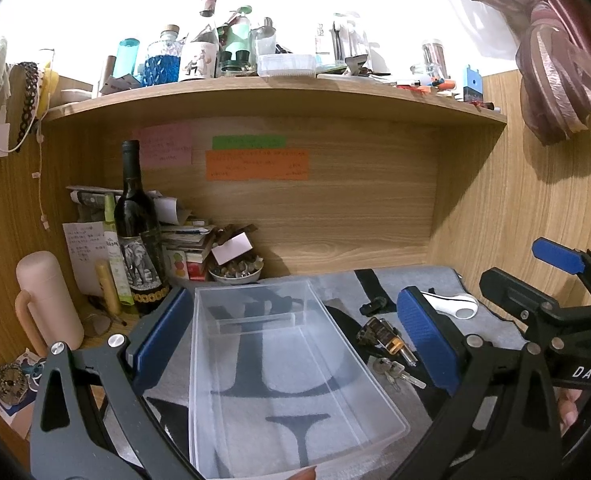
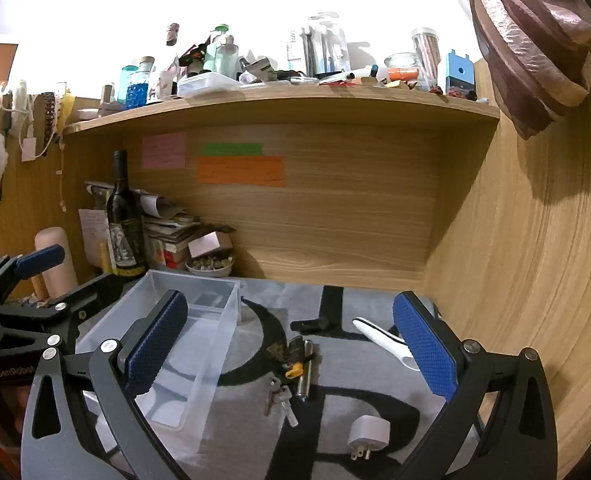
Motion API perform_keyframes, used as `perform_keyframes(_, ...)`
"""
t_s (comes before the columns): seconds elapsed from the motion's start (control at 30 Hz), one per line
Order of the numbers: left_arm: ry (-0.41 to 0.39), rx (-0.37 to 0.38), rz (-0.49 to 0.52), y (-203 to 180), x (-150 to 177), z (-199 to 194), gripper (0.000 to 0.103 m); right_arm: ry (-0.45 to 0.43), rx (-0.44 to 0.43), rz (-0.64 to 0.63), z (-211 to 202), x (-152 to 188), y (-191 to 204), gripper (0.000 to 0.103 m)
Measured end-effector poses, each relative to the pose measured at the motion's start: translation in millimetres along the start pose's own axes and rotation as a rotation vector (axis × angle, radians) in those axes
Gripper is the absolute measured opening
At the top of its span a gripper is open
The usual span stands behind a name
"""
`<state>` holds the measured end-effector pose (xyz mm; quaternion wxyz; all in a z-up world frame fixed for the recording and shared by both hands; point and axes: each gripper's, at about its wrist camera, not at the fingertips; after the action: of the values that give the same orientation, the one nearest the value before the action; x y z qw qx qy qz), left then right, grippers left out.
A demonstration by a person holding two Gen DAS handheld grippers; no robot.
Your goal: Organize rigid objects
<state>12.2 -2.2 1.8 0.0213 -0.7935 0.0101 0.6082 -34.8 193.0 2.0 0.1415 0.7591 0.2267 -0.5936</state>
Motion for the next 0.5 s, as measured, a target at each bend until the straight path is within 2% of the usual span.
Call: perform_keyframes(0.5,0.013,0.006,-0.001,-1.3,-0.6,3.6,0.103,0.003,-0.003,-0.012,-0.3,-1.2,0.4,0.103)
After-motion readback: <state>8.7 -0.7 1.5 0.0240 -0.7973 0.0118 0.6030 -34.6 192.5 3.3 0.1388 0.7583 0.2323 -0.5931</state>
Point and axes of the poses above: each gripper's, at about its wrist camera, not at the fingertips, and z roughly the way its jaws point, y to its left, x to its underside, and after that the axes turned 1 degree about x, right-handed
